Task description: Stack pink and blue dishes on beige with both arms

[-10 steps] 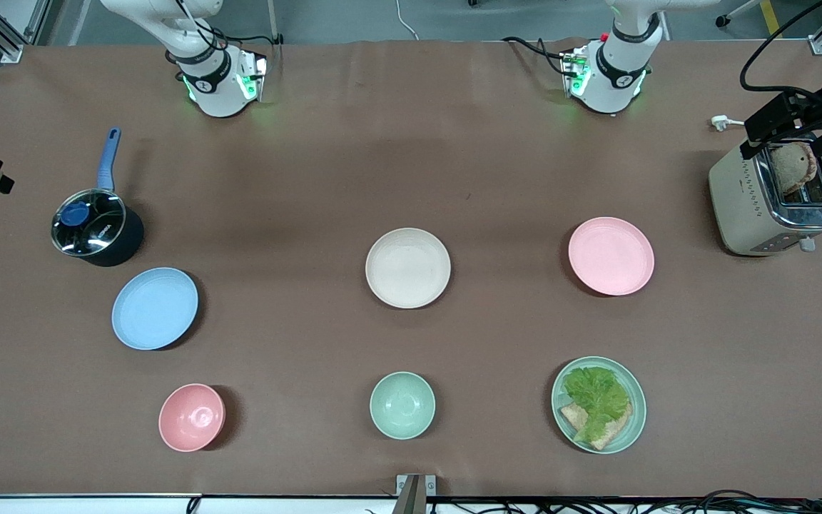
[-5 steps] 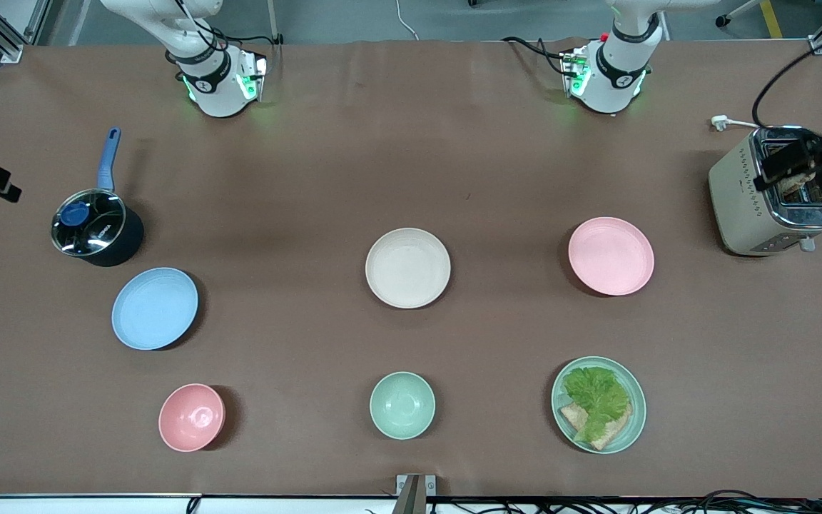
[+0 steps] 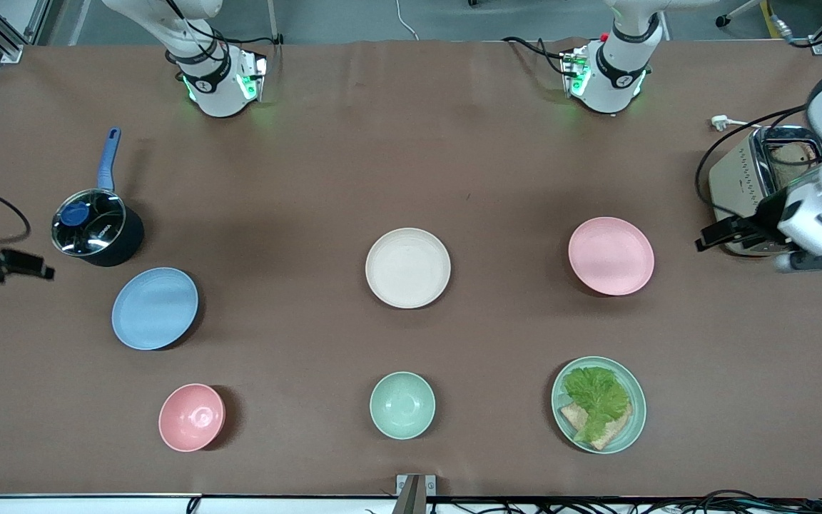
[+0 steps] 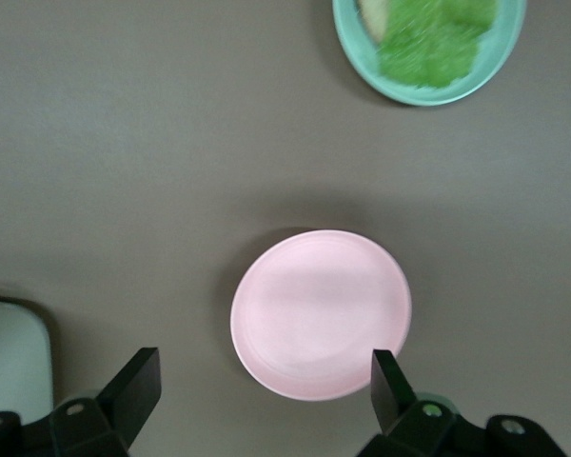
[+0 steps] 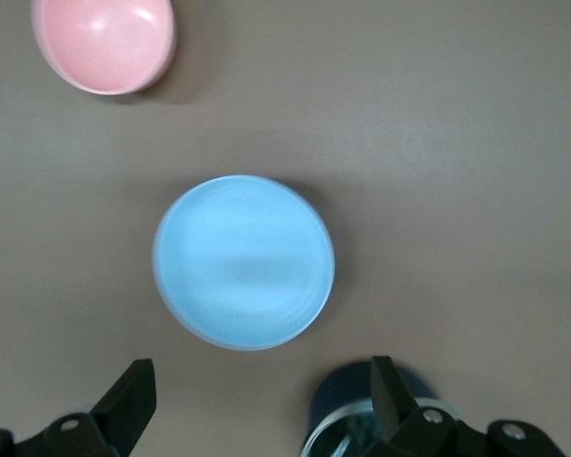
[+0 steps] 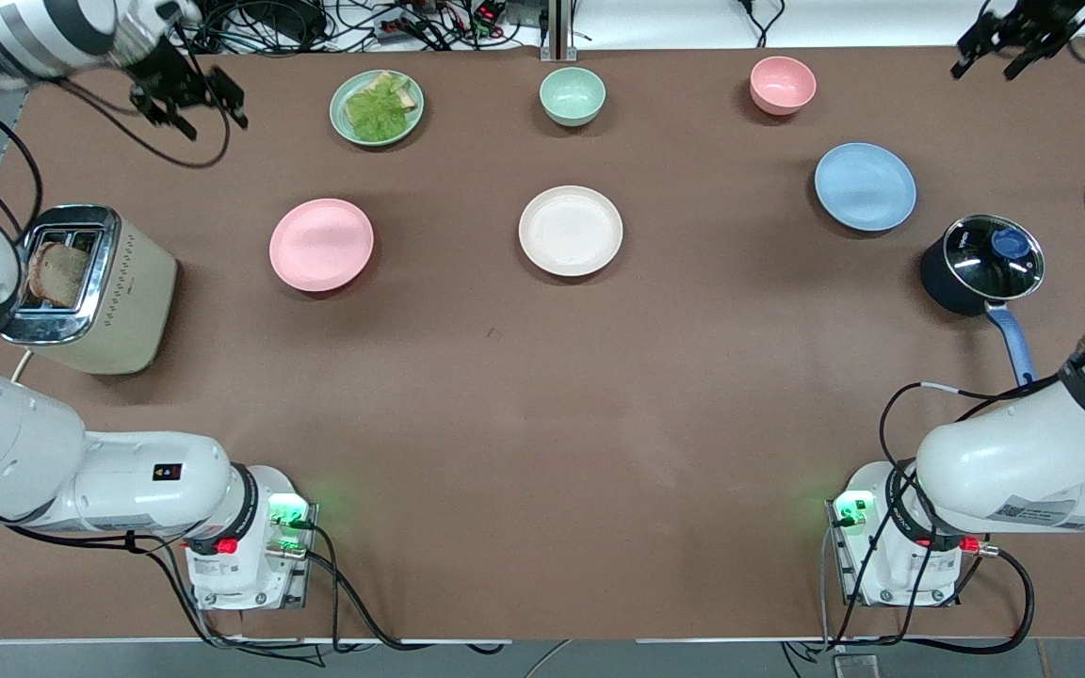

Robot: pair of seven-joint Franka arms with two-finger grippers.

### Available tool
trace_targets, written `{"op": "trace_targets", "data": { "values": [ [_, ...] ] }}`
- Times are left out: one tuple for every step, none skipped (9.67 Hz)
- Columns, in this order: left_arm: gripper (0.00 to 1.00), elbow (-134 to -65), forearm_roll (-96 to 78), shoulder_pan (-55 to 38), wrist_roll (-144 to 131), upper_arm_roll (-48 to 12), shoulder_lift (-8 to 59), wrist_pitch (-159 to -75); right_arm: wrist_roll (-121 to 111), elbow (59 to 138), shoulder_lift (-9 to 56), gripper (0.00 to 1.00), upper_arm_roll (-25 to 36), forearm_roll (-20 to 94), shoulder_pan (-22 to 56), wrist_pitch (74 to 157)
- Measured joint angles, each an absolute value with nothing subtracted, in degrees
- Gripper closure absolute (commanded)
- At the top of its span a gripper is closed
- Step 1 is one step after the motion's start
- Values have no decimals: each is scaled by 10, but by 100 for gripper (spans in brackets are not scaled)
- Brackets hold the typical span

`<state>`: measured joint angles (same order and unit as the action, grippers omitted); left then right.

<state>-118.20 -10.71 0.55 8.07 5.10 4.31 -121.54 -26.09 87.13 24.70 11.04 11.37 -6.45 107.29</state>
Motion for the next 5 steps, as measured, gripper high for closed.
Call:
{"op": "trace_targets", "data": {
  "values": [
    [7, -1228, -118, 9, 125, 57, 57, -1272, -319, 873, 295, 0, 118, 140, -67, 1125],
    [12, -1264, -141, 12, 164, 59, 80, -1323, -366, 877, 338, 0, 121, 164, -69, 1173],
    [15, -1282, -169, 12, 193, 59, 112, -1367, -405, 884, 369, 0, 122, 188, -70, 1211],
    [20, -1286, -199, 12, 213, 59, 145, -1397, -432, 894, 389, 0, 123, 208, -70, 1241],
    [23, -1286, -226, 12, 231, 59, 170, -1412, -447, 905, 397, 0, 124, 225, -71, 1260]
  ]
}}
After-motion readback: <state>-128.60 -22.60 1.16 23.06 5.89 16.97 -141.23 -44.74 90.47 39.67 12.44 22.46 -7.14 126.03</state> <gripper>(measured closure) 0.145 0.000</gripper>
